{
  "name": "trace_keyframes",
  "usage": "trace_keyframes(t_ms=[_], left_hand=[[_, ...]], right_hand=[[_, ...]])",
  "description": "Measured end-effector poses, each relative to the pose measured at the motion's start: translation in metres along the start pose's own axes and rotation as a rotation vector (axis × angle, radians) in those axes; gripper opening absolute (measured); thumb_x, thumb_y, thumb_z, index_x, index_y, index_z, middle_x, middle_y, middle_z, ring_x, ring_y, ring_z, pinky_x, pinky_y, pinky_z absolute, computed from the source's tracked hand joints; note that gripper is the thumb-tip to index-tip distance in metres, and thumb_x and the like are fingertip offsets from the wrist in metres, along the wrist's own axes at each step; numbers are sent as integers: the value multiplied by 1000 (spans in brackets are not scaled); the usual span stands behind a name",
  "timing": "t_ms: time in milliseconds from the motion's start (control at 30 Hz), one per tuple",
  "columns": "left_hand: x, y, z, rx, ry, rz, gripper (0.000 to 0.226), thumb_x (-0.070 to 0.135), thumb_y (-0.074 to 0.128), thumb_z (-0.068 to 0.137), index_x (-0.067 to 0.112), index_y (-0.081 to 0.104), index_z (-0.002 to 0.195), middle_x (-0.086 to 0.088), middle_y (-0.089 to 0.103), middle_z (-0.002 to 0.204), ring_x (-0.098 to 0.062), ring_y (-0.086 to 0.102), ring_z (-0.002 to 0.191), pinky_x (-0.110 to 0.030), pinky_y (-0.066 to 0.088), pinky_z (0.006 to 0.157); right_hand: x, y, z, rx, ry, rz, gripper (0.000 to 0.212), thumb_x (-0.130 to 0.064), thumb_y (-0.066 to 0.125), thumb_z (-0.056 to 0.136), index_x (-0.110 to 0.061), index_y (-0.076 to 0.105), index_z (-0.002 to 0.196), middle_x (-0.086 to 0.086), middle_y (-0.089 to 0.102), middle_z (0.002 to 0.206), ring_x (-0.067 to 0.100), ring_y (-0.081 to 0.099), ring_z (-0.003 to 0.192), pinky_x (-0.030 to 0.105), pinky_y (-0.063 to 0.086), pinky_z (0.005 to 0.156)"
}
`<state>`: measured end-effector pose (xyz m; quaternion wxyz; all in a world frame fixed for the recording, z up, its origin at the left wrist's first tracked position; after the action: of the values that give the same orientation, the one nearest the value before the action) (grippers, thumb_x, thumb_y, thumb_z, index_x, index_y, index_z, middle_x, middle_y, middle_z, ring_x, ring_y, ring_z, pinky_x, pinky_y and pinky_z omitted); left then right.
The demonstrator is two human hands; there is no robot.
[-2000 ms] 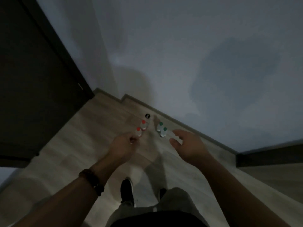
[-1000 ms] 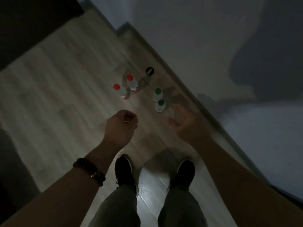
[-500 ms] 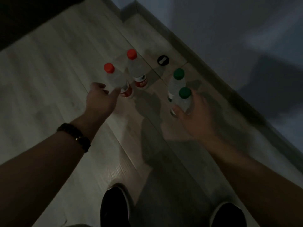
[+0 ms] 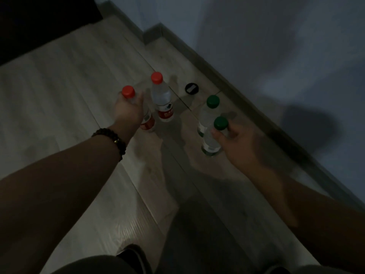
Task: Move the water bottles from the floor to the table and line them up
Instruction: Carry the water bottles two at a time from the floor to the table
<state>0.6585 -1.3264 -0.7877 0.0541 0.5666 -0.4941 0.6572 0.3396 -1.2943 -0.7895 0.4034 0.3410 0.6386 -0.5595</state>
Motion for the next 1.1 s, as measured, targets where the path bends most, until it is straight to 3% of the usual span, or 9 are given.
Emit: trace_keyframes(t_ms=[133,200,400,467,533,600,767,967,1100], left_hand=[[-4,-9,-4,-64,30,-62,42,46,61,100,11,60,122,5,62,92,-19,62,96,-25,45,70],[4,-23,-7,-119,53,-63,36,47,60,100,18,59,120,8,62,95,-19,62,99,-26,45,73],[77,-106,-32,-313,282,-1,36,50,58,100,25,64,125,6,70,118,-12,66,112,-32,50,92],[128,-148,-55,-365,318,42,44,61,54,94,30,63,123,11,67,117,-6,63,110,-32,50,89],[188,-192,-81,-385,347,49,49,65,50,90,30,64,121,12,67,113,-2,63,105,-27,49,84],[254,-235,-109,-402,414,55,41,55,50,96,23,66,116,6,69,109,-3,66,100,-26,50,82],[422,-349,-179,-474,514,52,14,24,56,103,17,66,110,7,69,104,5,65,95,-8,48,74],[609,-492,-259,-586,577,-2,27,34,52,94,14,67,105,-1,70,102,-10,68,94,-36,58,82],[677,-549,-281,-669,728,-83,22,36,52,95,21,68,100,10,70,98,-9,70,93,-34,59,78]], right_hand=[[4,0,6,-33,12,29,22,-70,71,75,-66,68,97,-35,72,98,-5,70,97,25,58,88],[-4,-9,9,-22,-33,-29,26,-72,68,75,-70,66,101,-44,67,91,-9,69,92,25,60,85],[-71,-52,-1,26,-151,-46,30,-50,78,85,-30,78,108,-13,78,94,5,73,86,33,63,77],[-125,-79,-10,32,-144,-22,28,-43,81,87,-31,78,112,-27,75,88,-4,72,85,18,59,74],[-191,-113,-18,24,-115,-14,29,-44,78,86,-29,78,110,-23,76,90,1,74,88,25,61,80],[-264,-150,-25,9,-108,17,18,-42,78,86,-37,78,102,-20,77,92,6,75,90,30,62,83],[-474,-250,-61,48,-181,53,19,-27,84,86,-39,76,98,-34,74,88,-7,72,83,9,53,76],[-698,-366,-121,133,-220,56,33,-26,85,84,-52,69,98,-38,70,83,-11,69,82,7,51,76],[-790,-408,-162,217,-272,90,32,-31,85,80,-50,73,102,-36,73,96,-6,73,92,10,54,83]])
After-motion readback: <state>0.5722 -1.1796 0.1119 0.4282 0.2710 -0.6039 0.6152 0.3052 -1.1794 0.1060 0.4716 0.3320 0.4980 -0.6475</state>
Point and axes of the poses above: each hand's wrist, its own z-axis towards the middle knuckle, its own y-axis out of the palm, x = y × z, the point moved 1 cm from there along z, towards the middle knuckle
